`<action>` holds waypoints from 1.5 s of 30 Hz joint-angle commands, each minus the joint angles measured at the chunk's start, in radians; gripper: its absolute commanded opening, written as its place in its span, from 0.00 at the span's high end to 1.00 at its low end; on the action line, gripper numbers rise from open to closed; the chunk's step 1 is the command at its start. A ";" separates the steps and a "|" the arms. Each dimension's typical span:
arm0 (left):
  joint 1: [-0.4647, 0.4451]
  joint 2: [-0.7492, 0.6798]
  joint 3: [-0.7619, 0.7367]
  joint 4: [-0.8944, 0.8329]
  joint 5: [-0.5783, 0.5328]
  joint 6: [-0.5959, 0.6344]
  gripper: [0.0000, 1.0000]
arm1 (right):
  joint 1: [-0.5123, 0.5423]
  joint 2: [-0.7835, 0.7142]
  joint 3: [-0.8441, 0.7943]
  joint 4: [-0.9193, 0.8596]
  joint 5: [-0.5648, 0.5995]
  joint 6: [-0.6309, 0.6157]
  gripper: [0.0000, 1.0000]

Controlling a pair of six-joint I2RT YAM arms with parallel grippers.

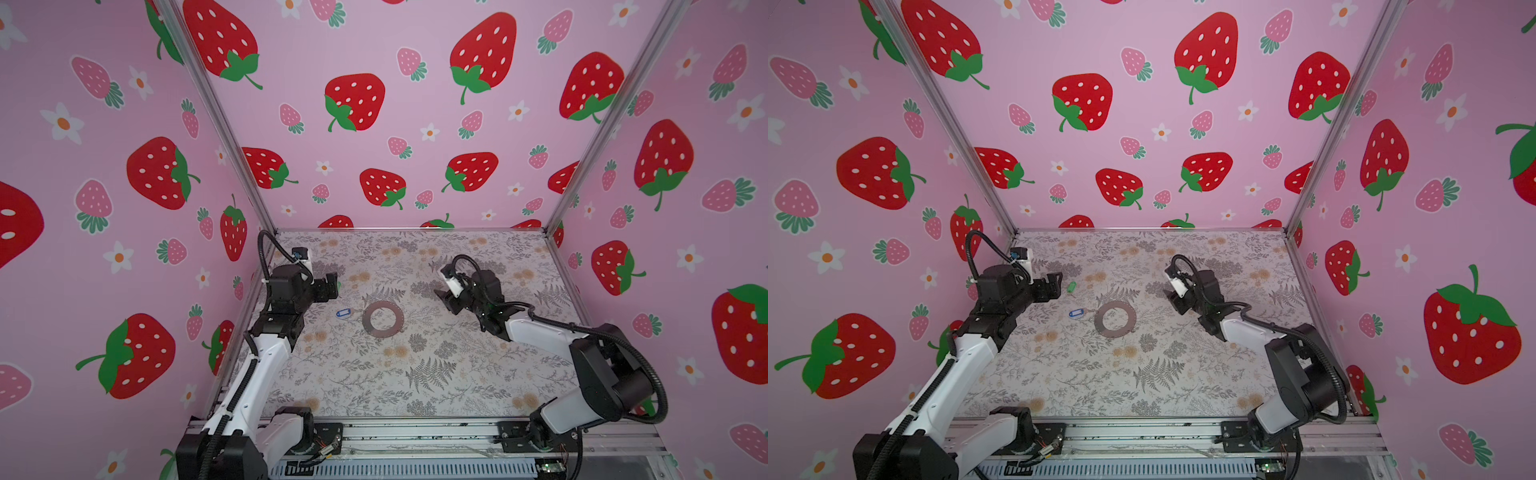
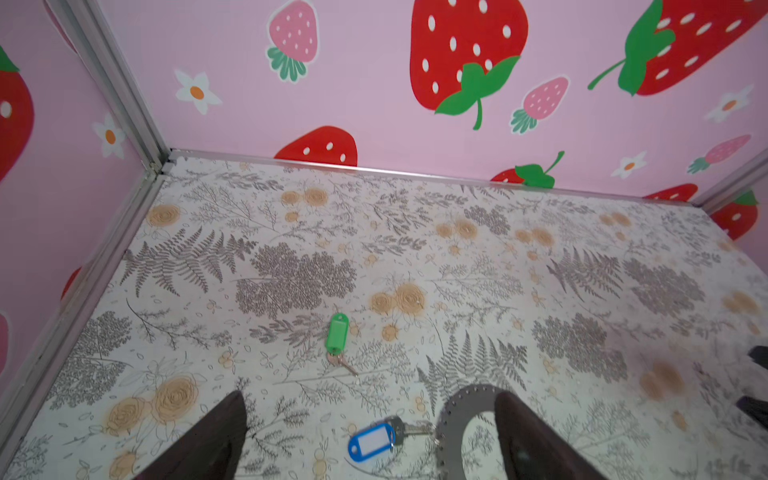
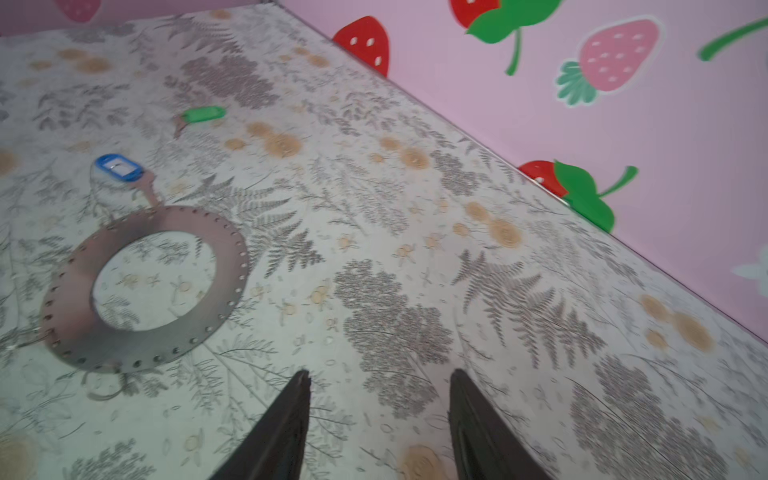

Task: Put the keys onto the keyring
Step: 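Reach the right gripper to the grey ring and pinch its split ring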

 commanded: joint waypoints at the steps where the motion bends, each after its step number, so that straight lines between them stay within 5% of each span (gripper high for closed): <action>1: -0.036 -0.041 -0.005 -0.125 0.035 -0.016 0.08 | 0.106 0.044 0.023 -0.120 -0.026 -0.068 0.52; 14: -0.075 -0.039 -0.068 -0.082 0.063 -0.081 0.20 | 0.283 0.184 0.029 -0.138 0.055 -0.158 0.68; 33: -0.075 -0.045 -0.105 -0.068 0.063 -0.097 0.22 | 0.330 0.281 0.069 -0.067 0.132 -0.174 0.70; 45: -0.076 -0.010 -0.097 -0.067 0.062 -0.114 0.22 | 0.335 0.307 0.091 -0.075 0.138 -0.176 0.79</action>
